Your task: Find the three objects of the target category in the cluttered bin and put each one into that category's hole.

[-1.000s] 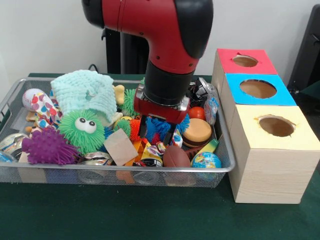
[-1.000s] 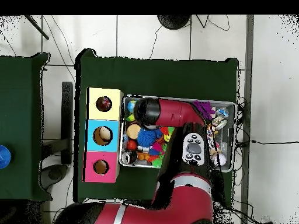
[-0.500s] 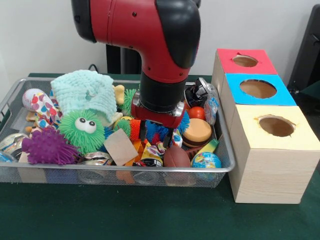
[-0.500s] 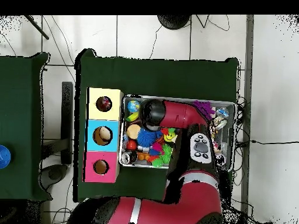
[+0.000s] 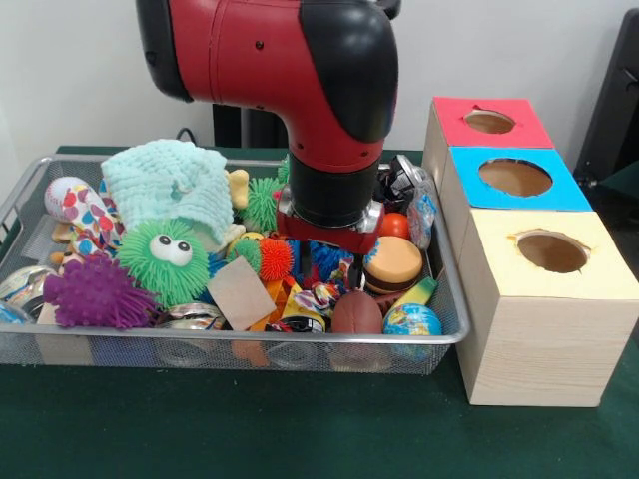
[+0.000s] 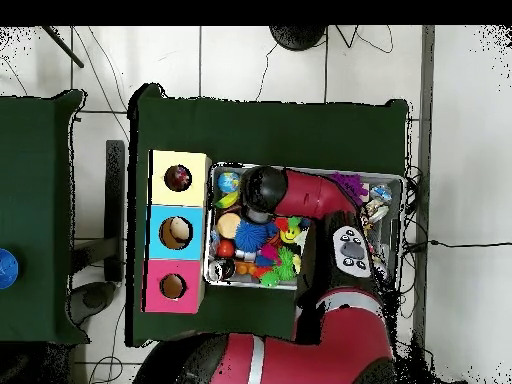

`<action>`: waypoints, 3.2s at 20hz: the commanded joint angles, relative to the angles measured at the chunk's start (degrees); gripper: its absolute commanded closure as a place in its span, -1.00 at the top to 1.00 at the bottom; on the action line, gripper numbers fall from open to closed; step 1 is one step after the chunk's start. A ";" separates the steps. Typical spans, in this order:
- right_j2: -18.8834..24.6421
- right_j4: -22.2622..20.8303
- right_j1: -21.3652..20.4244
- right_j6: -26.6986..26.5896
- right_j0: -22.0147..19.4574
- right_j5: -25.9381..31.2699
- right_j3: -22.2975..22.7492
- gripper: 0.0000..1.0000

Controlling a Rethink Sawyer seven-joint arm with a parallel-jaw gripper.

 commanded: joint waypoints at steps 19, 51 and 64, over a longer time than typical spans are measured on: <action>6.33 -3.53 4.64 2.59 -0.70 -6.95 4.92 1.00; -6.29 -5.71 3.46 8.50 7.87 -11.12 -0.48 -1.00; -4.36 1.68 -11.86 10.19 10.18 -0.01 7.62 -1.00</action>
